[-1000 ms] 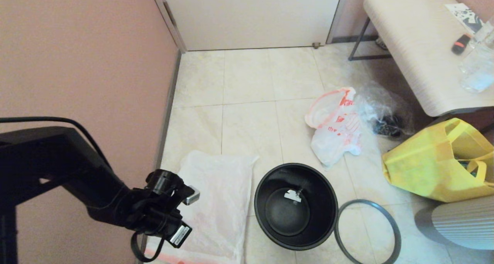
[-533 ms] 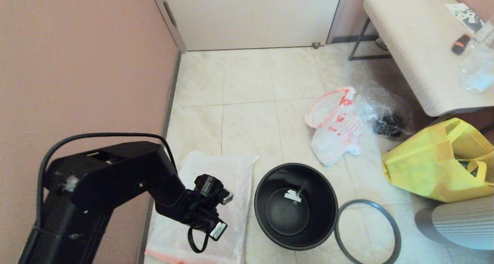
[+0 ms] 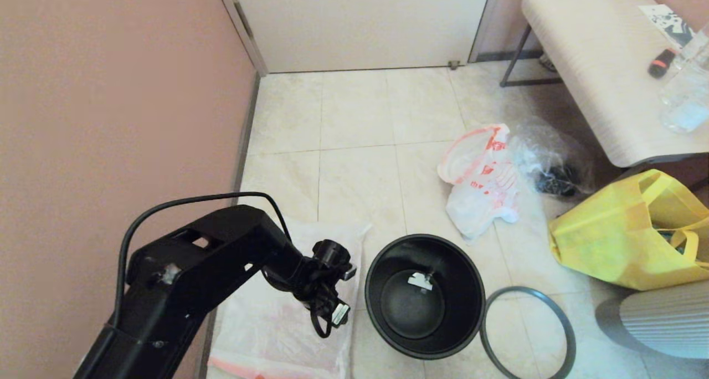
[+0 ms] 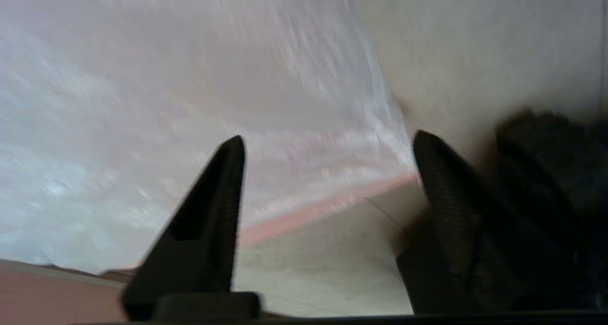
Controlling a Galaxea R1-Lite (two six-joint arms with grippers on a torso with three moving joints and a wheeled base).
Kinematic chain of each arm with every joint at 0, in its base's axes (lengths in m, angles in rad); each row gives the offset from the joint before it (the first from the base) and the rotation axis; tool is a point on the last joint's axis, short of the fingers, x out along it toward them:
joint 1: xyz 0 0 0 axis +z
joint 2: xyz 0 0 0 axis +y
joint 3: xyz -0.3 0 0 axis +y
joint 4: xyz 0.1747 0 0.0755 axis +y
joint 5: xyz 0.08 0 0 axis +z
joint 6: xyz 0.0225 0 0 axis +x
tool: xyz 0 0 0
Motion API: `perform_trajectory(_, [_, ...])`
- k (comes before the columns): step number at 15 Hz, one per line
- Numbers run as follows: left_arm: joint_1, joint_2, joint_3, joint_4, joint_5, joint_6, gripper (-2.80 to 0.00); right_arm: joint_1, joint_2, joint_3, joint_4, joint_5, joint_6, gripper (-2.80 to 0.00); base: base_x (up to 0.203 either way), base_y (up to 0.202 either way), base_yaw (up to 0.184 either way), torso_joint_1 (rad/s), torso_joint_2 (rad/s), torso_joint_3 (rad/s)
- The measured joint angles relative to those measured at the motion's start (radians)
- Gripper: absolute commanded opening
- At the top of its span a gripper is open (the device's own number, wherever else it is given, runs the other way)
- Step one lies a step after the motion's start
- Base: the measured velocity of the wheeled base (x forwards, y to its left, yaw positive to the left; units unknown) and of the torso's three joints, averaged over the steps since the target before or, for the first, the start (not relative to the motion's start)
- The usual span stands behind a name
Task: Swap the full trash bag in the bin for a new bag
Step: Pick up a new trash bag
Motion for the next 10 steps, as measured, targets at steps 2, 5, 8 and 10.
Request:
perform_trajectory(2, [-0.017, 0.051, -0.123, 0.078, 0.039, -0.020, 0.00, 0.000, 0.000, 0.000, 0.000, 0.000, 0.000, -2.80, 0.000, 0.000, 0.000, 0.000, 0.00, 0.000])
perform_trajectory(5, [-0.046, 0.155, -0.272, 0.127, 0.136, -0.041, 0.00, 0.000, 0.000, 0.000, 0.000, 0.000, 0.000, -2.80, 0.000, 0.000, 0.000, 0.000, 0.00, 0.000])
perform_trajectory(8, [-0.062, 0.271, -0.412, 0.124, 0.302, -0.079, 0.00, 0.000, 0.000, 0.000, 0.000, 0.000, 0.000, -2.80, 0.000, 0.000, 0.000, 0.000, 0.00, 0.000])
perform_trajectory(10, [-0.077, 0.335, -0.485, 0.105, 0.401, -0.105, 0.00, 0.000, 0.000, 0.000, 0.000, 0.000, 0.000, -2.80, 0.000, 0.000, 0.000, 0.000, 0.00, 0.000])
